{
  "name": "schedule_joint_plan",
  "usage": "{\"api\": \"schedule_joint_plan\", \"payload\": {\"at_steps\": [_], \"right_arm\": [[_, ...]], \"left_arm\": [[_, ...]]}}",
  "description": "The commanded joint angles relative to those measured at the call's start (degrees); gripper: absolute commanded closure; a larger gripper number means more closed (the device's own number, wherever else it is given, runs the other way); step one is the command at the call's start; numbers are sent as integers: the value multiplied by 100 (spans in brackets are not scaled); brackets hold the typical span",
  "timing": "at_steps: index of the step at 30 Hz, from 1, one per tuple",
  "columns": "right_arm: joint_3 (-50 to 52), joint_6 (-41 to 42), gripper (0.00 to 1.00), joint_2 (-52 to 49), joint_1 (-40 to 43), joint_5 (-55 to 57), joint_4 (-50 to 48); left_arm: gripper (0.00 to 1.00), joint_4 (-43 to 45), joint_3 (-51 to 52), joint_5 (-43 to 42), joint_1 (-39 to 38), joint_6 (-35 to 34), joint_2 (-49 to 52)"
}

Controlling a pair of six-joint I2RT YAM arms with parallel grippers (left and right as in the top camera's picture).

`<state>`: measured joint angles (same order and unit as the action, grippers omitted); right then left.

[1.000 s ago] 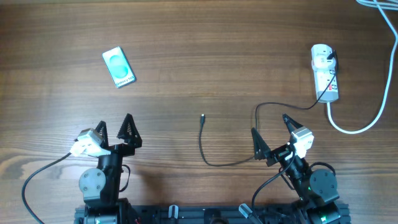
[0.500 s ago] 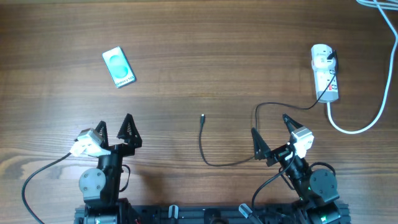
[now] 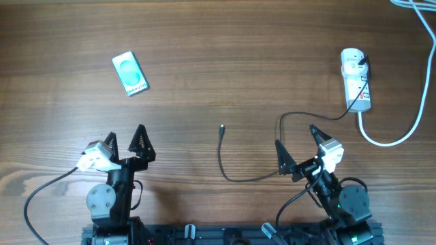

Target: Plug charger to phone and switch on socket

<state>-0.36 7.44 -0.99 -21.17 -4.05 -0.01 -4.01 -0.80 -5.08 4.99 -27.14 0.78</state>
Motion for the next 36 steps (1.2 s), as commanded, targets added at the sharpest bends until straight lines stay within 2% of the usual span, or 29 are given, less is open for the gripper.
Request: {"api": "schedule_joint_plan", "payload": {"at_steps": [1,10,15,21,26,33,36], "right_arm": [[7,61,0,79,20,-68,-13],[7,61,0,79,20,-68,-13],[7,63,0,79,20,-68,-13],[7,61,0,79,20,-68,-13],[7,63,0,79,20,-68,-13],[7,63,0,79,20,-68,-13],[7,63,0,79,20,-68,-13]], "left_arm": [[0,17,48,-72,48,-35,-61],[0,61,0,-688,48,-33,20],[0,28,-428,-839,48,-31,326],[0,-291,-1504,-831,48,315,1445],[0,-848,-2616,-793,48,315,2649],[0,-2020,-4312,-789,48,428,4157],[0,-2616,-4968,-544,48,470,4623]]}}
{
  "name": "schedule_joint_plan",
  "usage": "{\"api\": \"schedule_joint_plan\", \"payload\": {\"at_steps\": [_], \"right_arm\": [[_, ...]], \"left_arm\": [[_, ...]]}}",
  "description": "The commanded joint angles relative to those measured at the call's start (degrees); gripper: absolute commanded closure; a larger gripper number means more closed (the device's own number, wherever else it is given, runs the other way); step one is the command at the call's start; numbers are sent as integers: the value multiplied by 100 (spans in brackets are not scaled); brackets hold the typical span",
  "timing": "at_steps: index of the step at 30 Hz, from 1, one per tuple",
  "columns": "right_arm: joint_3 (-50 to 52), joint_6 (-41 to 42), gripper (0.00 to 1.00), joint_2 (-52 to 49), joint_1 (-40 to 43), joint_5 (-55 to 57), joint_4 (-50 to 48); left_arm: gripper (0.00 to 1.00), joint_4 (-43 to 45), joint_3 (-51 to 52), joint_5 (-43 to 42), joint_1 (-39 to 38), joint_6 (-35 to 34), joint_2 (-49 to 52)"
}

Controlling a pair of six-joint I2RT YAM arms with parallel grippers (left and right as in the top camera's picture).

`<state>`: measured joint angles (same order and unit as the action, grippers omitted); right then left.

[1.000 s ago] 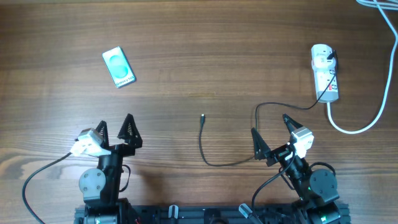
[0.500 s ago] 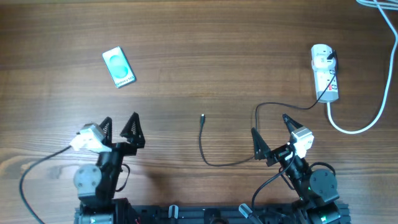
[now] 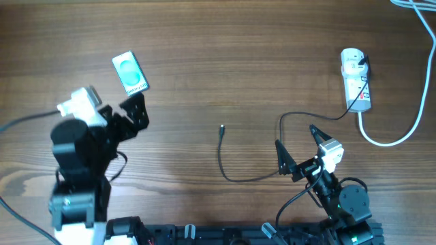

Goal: Plug charger to phone and switch on socket
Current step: 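Move the left gripper over the Galaxy S25 phone and lower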

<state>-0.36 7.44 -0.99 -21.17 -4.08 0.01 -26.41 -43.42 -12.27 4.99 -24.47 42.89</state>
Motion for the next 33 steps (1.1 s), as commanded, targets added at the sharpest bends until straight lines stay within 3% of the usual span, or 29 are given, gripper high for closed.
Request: {"api": "schedule_joint_plan", "payload": {"at_steps": [1,8,16,33], "right_arm": [[7,61,0,79,20,-66,-15],[7,61,0,79,20,-66,-15],[7,66,0,79,20,-66,-15],[7,61,0,79,20,-66,-15]], "left_arm": [[0,-636,-981,317,48,302,588],[0,-1827,-2133,911,48,1086,1187],[0,-2131,-2218,918,48,2153,1224],[0,-2210,-2216,916,48,2149,1224]]}}
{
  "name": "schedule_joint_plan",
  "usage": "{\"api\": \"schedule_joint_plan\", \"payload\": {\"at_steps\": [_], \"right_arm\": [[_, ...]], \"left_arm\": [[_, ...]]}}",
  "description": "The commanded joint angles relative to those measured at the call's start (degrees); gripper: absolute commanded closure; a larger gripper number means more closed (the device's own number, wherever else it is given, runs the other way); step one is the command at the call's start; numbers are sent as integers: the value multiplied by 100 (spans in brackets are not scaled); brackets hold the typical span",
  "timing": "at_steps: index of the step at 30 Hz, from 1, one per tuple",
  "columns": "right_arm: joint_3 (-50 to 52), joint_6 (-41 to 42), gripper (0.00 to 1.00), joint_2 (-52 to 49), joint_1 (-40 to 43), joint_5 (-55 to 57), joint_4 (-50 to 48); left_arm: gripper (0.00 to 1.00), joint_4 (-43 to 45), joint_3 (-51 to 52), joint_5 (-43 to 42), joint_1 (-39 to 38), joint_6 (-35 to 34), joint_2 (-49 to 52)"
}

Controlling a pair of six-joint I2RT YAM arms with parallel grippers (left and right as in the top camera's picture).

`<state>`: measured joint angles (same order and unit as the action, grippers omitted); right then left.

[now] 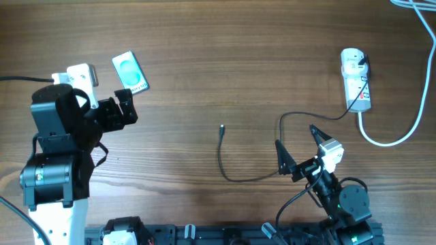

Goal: Plug charger to phone and switch on socket
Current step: 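Move the left gripper over the Galaxy S25 phone and lower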

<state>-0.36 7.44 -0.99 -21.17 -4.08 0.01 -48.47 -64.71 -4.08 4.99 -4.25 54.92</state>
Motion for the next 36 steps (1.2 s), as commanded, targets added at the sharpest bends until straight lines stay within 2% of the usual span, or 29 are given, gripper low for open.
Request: {"api": "schedule_joint_plan", "payload": {"at_steps": [1,16,24,31,36], "right_arm": [[7,61,0,79,20,-66,-15],[7,61,0,79,20,-66,-15],[7,63,0,79,20,-66,-15],[7,61,0,79,20,-66,-15],[7,63,0,79,20,-66,-15]], "left_arm": [[0,-7,-87,98,48,127,22],[0,-4,-90,-286,48,35,439],[0,-4,-433,-269,48,-61,1648],[0,-146,-1412,-26,48,-50,3051],[0,-199,-2074,144,48,-402,3849]]}}
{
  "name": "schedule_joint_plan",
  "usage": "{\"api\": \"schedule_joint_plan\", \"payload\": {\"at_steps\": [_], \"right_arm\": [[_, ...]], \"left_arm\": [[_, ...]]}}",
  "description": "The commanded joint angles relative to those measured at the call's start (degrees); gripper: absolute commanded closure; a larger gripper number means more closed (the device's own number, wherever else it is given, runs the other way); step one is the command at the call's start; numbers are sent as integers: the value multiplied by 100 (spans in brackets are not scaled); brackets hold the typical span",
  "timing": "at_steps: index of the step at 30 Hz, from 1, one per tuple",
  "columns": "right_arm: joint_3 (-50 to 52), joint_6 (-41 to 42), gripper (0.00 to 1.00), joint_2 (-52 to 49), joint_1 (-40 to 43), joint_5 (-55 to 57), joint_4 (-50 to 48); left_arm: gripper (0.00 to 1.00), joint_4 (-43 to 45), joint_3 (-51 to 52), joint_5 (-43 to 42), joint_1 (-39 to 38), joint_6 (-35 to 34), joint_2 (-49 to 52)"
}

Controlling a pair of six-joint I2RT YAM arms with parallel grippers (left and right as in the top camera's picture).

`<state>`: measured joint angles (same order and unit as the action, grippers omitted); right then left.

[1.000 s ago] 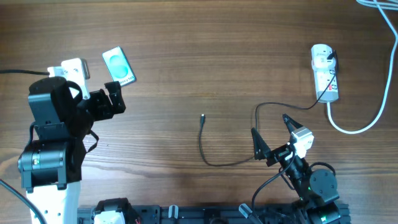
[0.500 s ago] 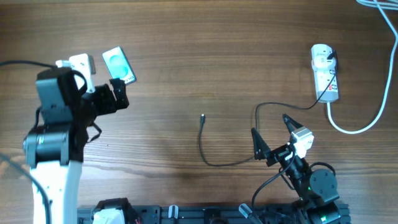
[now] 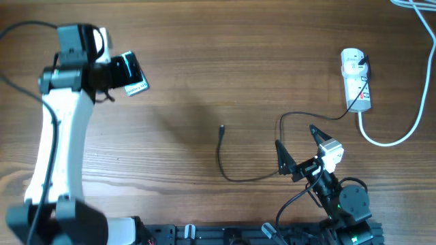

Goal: Plug charger to phone and switch on socket
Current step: 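Move the left gripper over the Galaxy S25 phone and lower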

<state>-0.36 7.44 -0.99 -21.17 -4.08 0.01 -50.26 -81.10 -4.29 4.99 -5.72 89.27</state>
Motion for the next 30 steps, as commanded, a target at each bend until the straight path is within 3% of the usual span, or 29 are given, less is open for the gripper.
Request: {"api": "schedule_joint_plan", "payload": {"at_steps": [1,10,30], "right_arm": [[7,63,0,79,20,-66,-15],[7,63,0,79,20,-66,-15],[7,61,0,79,20,-66,-15]], "left_arm": [[0,-20,-535,188,48,-278,542],[0,63,-1071,396,48,-378,1674],[0,903,-1091,549,55,-990,3429]]}}
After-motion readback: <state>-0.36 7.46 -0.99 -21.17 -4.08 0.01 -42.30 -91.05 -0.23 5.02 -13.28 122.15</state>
